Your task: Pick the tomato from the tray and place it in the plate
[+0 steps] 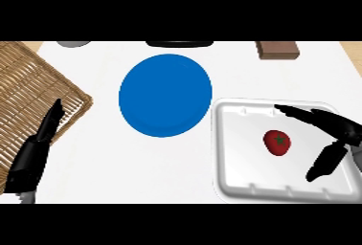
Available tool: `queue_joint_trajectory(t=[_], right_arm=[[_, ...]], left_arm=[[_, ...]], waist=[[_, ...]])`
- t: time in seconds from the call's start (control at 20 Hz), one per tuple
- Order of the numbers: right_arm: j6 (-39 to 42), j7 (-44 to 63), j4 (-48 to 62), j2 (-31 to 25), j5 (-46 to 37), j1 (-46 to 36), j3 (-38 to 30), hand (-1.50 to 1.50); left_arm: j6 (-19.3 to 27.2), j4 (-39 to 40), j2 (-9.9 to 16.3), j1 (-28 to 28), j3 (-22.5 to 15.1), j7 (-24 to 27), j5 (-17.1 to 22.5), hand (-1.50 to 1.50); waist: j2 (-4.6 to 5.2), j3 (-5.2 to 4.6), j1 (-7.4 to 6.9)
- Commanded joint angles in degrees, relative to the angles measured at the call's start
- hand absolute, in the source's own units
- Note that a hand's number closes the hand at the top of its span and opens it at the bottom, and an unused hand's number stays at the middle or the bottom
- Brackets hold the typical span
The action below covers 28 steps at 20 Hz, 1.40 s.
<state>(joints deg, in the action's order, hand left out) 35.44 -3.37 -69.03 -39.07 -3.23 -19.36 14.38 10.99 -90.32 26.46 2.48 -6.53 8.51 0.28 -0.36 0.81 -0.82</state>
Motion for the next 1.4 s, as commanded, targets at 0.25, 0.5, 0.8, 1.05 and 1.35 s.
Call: queue_joint_trajectory(t=[0.25, 0.5, 0.8, 1.05, 1.35], right_arm=[[-0.02, -5.42, 6.85, 2.74, -6.70, -1.56, 1.70, -1.50], [-3.09, -6.58, 10.96, 6.90, -9.38, -2.16, 1.96, -1.50], [-4.39, -10.20, 13.60, 10.26, -10.19, -4.06, 0.74, 1.50], [-3.12, -12.39, 13.78, 8.83, -11.20, -4.90, -0.09, 1.50], [-11.14, -9.12, 21.51, 8.51, -20.50, -17.74, 0.73, 1.50]], left_arm=[[-0.39, 5.15, -0.43, 1.05, 2.06, -3.07, -0.97, 0.00], [-2.81, 1.72, 1.61, 3.27, 4.39, -3.08, 0.24, 0.00], [-2.38, 2.19, -0.32, 4.31, 3.80, -2.51, -1.32, 0.00], [-2.74, 4.22, -1.52, 3.56, 4.22, -0.98, -1.68, 0.00], [-1.13, 2.51, -3.42, 0.35, 1.10, -3.38, -4.65, 0.00]], waist=[[0.61, -0.76, 0.32], [0.47, -0.76, 0.03], [0.43, -0.78, 0.17], [0.43, -0.80, 0.39], [1.53, -0.70, -2.62]])
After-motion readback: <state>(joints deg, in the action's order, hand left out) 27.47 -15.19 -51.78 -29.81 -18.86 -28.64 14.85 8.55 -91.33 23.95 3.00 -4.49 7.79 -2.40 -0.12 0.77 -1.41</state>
